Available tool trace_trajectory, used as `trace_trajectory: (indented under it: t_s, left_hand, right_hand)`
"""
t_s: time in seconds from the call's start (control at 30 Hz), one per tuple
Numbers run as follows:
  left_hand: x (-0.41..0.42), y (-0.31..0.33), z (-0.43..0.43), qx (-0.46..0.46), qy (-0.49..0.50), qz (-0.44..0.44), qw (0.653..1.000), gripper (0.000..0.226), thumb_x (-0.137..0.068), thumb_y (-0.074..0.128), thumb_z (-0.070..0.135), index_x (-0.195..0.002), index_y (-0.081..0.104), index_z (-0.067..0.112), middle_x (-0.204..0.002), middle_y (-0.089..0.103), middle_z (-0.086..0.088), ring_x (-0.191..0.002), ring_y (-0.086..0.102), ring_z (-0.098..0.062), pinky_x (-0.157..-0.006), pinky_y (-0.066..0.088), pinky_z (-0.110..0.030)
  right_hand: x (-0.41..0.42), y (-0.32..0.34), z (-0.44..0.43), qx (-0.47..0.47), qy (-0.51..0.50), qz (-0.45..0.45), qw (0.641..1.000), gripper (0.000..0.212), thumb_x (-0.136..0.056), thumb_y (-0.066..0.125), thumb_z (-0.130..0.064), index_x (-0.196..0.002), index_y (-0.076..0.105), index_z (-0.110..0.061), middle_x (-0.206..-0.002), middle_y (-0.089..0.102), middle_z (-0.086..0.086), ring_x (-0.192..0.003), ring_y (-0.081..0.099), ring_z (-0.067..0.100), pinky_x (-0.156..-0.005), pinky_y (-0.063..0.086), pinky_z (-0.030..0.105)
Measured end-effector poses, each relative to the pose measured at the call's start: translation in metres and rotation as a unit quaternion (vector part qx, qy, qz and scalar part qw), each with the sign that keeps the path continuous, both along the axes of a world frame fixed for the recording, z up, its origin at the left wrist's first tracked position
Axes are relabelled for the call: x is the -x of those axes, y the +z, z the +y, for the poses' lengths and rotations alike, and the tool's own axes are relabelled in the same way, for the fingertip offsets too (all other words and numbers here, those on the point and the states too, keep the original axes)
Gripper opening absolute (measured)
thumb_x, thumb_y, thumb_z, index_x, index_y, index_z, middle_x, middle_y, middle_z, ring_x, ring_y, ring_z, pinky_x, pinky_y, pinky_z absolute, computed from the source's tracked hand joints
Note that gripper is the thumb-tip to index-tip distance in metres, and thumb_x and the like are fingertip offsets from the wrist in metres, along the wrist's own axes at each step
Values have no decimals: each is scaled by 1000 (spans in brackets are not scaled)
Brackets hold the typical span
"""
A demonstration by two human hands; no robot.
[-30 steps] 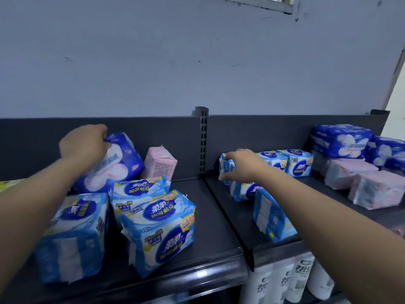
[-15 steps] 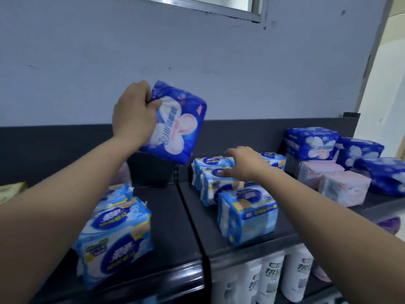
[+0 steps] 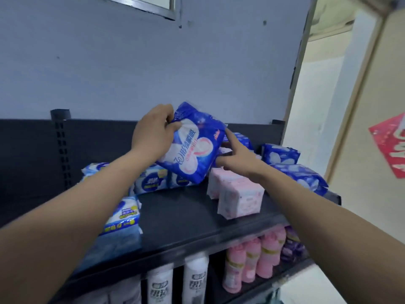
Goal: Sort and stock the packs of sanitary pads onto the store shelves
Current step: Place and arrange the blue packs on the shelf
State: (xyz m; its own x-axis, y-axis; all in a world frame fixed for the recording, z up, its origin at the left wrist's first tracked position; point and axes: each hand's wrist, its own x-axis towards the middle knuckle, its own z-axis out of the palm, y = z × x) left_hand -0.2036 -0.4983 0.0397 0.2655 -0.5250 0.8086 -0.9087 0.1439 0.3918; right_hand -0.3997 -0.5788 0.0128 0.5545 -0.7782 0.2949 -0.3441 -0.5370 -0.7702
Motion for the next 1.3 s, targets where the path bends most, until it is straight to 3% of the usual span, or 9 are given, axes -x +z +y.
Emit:
trace_trajectory:
  t_s: [0.27, 0.4, 0.53, 0.7, 0.8, 0.9, 1.03, 1.13, 1.3]
  left_hand:
    - [66, 8, -87, -92, 51, -41, 994, 10, -97, 49, 20, -88, 49, 15, -84, 56, -3, -80, 51, -28, -72, 36, -35]
    - [74, 15, -125, -208, 66, -119, 969, 13, -98, 47, 22, -86, 52, 19, -91, 59, -3, -83, 52, -25, -65, 34, -32]
    - [83, 24, -168, -357, -38, -165, 919, 15, -95, 56, 26, -80, 58, 27, -94, 63, 3, -88, 55, -16, -76, 38, -30]
    - [81, 23, -221, -434, -129, -96, 886, 21, -90, 64, 30, -69, 64, 25, -82, 68, 10, -84, 61, -12, -86, 46, -36]
    - [76, 21, -245, -444, -127, -98, 881, 20, -85, 70, 29, -68, 63, 21, -118, 57, 19, -109, 51, -9, -104, 35, -39]
    - [77, 20, -266, -459, -128, -100, 873, 18, -87, 70, 20, -71, 65, 11, -131, 56, 15, -113, 48, -4, -103, 31, -35]
    - [87, 21, -276, -418, -85, -168, 889, 20, -83, 74, 20, -64, 66, 21, -105, 70, 6, -103, 61, -11, -97, 43, -36]
    - [92, 18, -278, -382, -52, -214, 898, 10, -81, 74, 22, -72, 72, 19, -84, 65, 8, -86, 61, -14, -84, 48, -34]
    - [95, 10, -273, -351, -12, -188, 917, 9, -84, 72, 22, -83, 76, 13, -80, 59, 12, -79, 56, -8, -74, 43, -28]
  right_hand:
    - [104, -9, -81, 93, -174, 192, 961, 61, -88, 61, -23, -145, 40, -20, -143, 50, 4, -125, 51, 24, -103, 42, 35]
    - [135, -29, -114, 123, -198, 340, 911, 42, -84, 67, -29, -122, 56, -19, -125, 59, 7, -109, 55, 26, -77, 42, 31]
    - [153, -51, -154, 155, -164, 487, 844, 50, -80, 71, -35, -127, 57, -27, -128, 53, 4, -118, 50, 26, -85, 43, 35]
    - [155, -46, -197, 274, -172, 477, 817, 29, -93, 55, -27, -120, 65, -30, -118, 61, 3, -107, 57, 26, -74, 42, 31]
    - [151, -29, -224, 290, -184, 415, 842, 24, -93, 49, -18, -108, 65, -26, -108, 64, 2, -98, 58, 25, -68, 40, 30]
    - [146, -8, -257, 256, -173, 335, 890, 7, -92, 52, -20, -94, 57, -25, -103, 63, 2, -96, 58, 26, -74, 46, 34]
    - [139, -2, -295, 109, -130, 316, 933, 26, -93, 57, -19, -119, 62, -16, -120, 63, 4, -110, 58, 25, -91, 46, 34]
    - [138, -25, -332, 142, -155, 356, 910, 24, -88, 57, -16, -106, 73, -18, -112, 69, 5, -103, 61, 25, -88, 52, 35]
    - [138, -51, -380, 223, -250, 353, 874, 27, -85, 65, -40, -107, 72, -25, -126, 44, 7, -123, 41, 28, -99, 42, 45]
